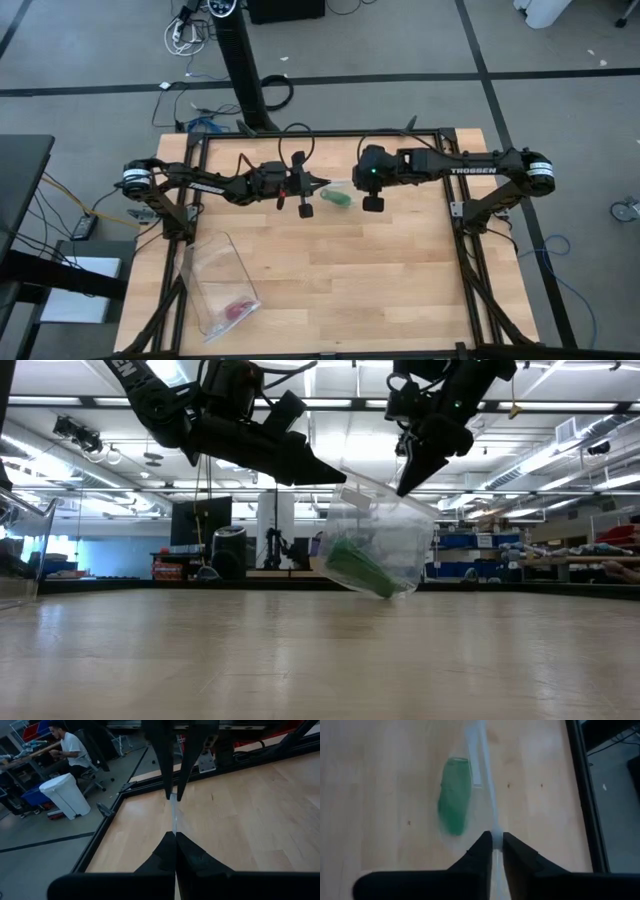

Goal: Roll bandage
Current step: Close the transparent zip bag

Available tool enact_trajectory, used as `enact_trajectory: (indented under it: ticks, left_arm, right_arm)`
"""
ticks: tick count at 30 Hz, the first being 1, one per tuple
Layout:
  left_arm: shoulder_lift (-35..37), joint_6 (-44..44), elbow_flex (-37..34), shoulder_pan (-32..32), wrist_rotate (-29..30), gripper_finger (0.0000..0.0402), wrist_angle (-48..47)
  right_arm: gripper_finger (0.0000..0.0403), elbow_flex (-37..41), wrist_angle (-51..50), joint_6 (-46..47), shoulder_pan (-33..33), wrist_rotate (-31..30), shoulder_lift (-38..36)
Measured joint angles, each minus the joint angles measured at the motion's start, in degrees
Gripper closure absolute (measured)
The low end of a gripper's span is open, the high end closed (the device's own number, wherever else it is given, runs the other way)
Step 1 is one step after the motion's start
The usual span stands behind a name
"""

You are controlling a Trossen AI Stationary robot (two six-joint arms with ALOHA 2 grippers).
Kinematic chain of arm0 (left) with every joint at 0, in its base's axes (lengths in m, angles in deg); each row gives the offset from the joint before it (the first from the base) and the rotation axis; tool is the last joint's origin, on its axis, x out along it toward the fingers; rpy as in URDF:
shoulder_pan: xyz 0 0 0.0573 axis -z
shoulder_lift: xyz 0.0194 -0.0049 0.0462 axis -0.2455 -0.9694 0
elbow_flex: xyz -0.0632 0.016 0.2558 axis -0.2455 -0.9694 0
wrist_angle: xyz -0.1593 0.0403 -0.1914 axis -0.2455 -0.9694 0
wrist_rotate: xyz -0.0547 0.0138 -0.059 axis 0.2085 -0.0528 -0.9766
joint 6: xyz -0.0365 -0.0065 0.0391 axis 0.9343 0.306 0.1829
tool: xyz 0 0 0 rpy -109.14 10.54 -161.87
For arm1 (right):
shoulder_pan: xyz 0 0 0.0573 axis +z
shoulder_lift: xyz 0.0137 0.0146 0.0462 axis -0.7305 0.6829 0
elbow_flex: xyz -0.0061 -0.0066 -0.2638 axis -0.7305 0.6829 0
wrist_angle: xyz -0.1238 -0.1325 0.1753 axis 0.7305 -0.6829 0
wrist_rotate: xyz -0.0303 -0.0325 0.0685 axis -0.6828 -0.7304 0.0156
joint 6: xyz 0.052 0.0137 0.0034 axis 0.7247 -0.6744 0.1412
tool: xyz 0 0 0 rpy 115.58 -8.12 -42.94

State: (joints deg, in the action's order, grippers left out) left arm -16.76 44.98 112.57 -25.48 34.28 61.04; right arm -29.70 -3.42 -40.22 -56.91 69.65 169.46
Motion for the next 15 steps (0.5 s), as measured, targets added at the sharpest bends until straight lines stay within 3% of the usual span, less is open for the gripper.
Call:
enact_trajectory:
  ticks: [4, 15]
  left_arm:
    - [0.0, 0.01, 0.0, 0.0, 0.85, 0.04, -0.06]
    - [0.0, 0.02, 0.0, -0.24, 1.9, 0.04, -0.38]
  right_arm:
    - [0.0393, 0.0, -0.43, 0.0, 0.1, -1.4, 0.0]
    - [0.0394, -0.02, -5.03, 2.09, 0.34, -3.42, -0.04]
